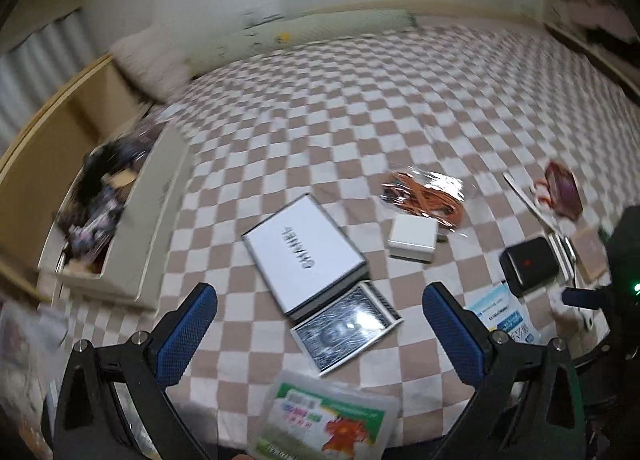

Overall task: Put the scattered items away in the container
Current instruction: 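Move both tools forward and down toward the cards and sachet, then close the right tool on the blue-white sachet while the left tool approaches the card deck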

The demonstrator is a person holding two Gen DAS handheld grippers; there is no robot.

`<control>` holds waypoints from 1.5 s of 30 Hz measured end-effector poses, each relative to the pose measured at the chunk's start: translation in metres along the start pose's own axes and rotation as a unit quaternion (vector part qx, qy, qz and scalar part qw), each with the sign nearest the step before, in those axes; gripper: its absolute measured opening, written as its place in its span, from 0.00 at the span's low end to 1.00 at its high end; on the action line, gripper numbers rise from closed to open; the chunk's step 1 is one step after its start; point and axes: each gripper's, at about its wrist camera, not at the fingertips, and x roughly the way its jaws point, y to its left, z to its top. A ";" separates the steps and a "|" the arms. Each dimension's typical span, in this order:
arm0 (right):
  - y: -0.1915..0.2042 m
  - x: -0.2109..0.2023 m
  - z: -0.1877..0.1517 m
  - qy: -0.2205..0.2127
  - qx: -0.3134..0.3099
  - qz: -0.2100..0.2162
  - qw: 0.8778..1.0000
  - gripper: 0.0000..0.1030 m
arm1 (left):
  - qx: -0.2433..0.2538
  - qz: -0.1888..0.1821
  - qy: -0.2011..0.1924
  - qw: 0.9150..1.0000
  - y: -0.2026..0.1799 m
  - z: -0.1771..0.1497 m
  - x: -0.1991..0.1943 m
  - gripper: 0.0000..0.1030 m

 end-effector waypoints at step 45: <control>-0.018 0.026 -0.024 0.016 -0.008 0.017 1.000 0.64 | 0.063 -0.136 0.128 0.980 -0.005 0.005 0.121 1.00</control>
